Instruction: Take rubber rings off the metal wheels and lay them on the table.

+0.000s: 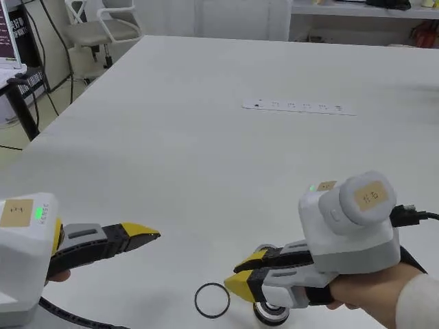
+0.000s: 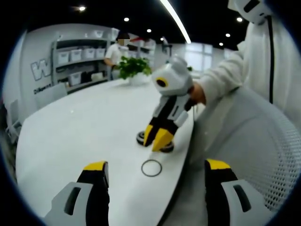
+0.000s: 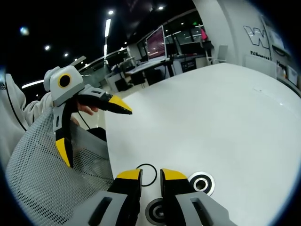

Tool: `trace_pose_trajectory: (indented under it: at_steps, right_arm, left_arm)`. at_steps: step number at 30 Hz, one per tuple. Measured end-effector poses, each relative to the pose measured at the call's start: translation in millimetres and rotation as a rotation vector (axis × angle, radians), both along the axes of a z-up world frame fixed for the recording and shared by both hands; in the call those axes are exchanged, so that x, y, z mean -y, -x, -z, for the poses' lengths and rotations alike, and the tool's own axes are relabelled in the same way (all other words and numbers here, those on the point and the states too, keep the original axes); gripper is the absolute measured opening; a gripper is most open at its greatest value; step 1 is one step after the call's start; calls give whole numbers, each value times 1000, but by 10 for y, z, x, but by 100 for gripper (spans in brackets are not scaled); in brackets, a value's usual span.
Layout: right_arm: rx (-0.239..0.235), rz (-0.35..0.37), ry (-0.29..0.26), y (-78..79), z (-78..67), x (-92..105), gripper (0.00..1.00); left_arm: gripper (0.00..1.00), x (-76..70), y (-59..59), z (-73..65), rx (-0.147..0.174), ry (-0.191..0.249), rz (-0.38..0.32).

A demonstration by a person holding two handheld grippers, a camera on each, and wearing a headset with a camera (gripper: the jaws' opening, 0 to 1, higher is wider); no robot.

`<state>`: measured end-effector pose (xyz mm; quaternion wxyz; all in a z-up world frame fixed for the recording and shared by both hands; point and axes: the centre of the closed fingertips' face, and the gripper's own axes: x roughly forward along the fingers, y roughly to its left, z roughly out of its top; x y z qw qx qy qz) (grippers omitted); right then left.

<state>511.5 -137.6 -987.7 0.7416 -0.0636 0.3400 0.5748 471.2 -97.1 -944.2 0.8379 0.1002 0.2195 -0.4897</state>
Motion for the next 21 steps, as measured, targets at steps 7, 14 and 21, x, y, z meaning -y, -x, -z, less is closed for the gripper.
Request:
trace_pose_trajectory:
  at_steps: [7, 14, 21]
  right_arm:
    - [20, 29, -38, -71, -152, 33, 15]
    - [39, 96, -91, -216, -335, 126, 18]
    - [65, 143, -140, -314, -517, 218, 19]
  left_arm:
    - [85, 2, 0, 1, 2, -5, 1]
    - [85, 4, 0, 6, 2, -8, 3]
    - [85, -19, -24, -2, 9, -6, -9]
